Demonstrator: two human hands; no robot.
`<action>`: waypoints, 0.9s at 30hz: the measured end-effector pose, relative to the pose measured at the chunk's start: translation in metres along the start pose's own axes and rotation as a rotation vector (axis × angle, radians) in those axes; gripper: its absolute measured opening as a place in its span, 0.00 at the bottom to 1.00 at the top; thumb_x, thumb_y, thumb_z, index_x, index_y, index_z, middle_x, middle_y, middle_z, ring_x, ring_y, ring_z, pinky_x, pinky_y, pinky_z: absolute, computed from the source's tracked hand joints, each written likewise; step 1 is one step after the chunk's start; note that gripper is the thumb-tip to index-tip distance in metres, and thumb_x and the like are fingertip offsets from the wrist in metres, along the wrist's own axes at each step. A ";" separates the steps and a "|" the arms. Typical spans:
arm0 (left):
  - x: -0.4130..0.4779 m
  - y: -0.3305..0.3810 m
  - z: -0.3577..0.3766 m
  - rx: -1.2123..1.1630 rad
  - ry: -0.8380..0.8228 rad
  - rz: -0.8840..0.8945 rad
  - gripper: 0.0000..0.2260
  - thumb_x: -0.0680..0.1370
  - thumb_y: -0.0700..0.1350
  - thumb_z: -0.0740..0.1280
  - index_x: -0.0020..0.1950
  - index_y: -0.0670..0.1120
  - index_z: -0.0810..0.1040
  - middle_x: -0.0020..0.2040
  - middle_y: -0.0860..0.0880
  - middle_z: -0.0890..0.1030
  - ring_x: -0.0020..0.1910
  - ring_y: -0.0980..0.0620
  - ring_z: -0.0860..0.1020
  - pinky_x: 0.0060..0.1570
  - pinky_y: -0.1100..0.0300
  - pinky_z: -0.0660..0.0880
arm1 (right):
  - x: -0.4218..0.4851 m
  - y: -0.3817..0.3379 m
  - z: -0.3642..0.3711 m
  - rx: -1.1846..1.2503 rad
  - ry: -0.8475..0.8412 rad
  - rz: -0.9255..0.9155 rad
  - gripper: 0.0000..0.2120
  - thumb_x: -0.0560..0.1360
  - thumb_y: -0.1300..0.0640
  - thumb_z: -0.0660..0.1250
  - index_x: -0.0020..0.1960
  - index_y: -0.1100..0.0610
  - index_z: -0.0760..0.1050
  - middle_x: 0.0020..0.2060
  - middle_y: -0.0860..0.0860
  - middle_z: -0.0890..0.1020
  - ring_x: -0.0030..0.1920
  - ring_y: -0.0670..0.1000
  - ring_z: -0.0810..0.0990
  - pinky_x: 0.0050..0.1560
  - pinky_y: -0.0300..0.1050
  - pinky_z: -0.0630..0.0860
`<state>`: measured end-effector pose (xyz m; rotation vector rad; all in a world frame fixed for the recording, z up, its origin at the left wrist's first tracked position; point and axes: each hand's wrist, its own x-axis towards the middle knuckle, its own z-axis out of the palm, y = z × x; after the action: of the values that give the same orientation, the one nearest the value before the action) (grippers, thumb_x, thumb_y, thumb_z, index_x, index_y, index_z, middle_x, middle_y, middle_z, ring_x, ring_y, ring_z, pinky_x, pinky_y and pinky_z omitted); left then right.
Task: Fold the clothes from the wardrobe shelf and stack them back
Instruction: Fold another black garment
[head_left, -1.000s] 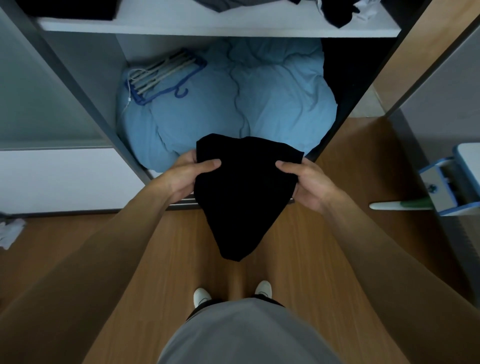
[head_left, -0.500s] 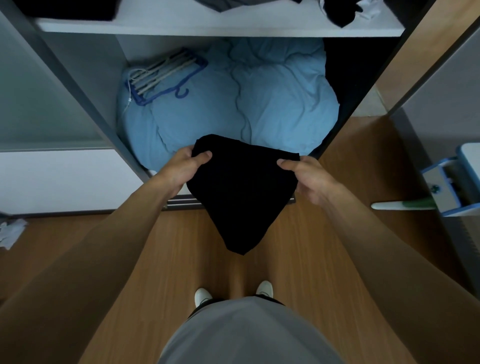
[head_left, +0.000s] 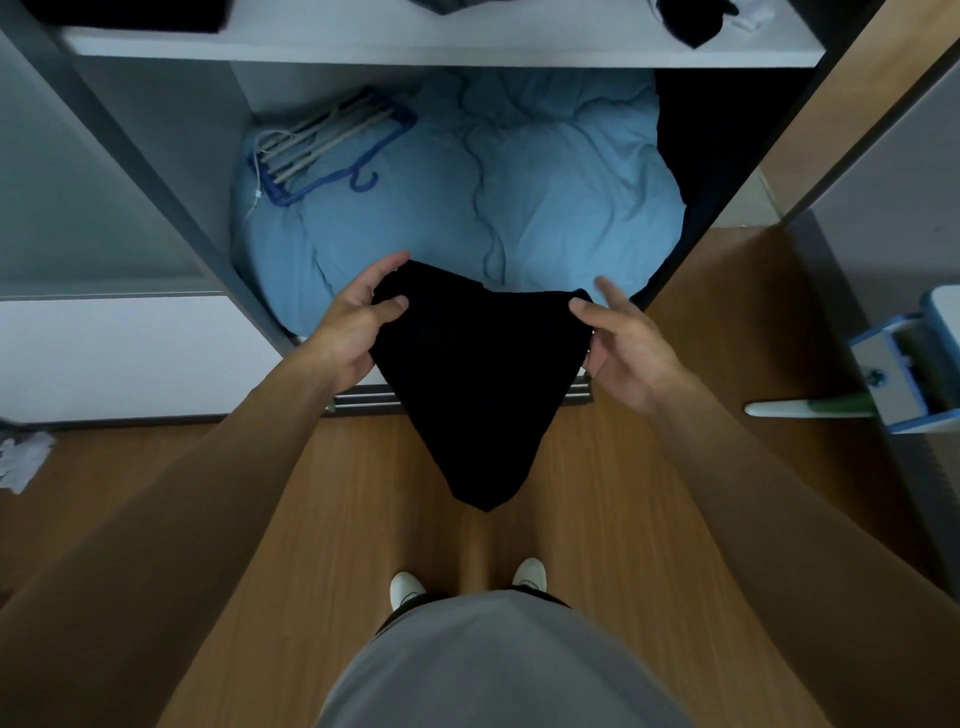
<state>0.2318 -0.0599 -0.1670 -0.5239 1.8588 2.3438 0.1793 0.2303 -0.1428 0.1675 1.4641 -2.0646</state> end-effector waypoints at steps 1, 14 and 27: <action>0.001 0.001 0.000 -0.032 0.023 -0.005 0.23 0.82 0.32 0.60 0.72 0.53 0.74 0.66 0.46 0.80 0.60 0.49 0.81 0.55 0.61 0.79 | 0.000 0.001 -0.001 -0.001 -0.018 -0.044 0.36 0.78 0.65 0.67 0.80 0.47 0.55 0.55 0.60 0.81 0.59 0.56 0.81 0.64 0.51 0.77; -0.012 -0.009 -0.021 -0.053 0.077 -0.023 0.25 0.82 0.37 0.63 0.74 0.60 0.70 0.65 0.49 0.80 0.60 0.52 0.81 0.54 0.63 0.79 | 0.006 -0.001 0.028 -0.025 -0.039 -0.071 0.16 0.80 0.70 0.58 0.60 0.60 0.80 0.37 0.51 0.85 0.38 0.46 0.83 0.42 0.38 0.81; -0.017 -0.007 -0.020 -0.073 0.115 -0.044 0.21 0.80 0.37 0.66 0.71 0.51 0.74 0.56 0.46 0.84 0.55 0.51 0.84 0.50 0.63 0.80 | 0.009 0.022 0.028 -0.209 0.039 -0.107 0.16 0.80 0.70 0.60 0.54 0.57 0.84 0.49 0.54 0.87 0.50 0.51 0.85 0.49 0.39 0.81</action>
<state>0.2540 -0.0754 -0.1716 -0.7146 1.7937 2.4078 0.1903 0.1971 -0.1537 0.0470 1.7341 -1.9840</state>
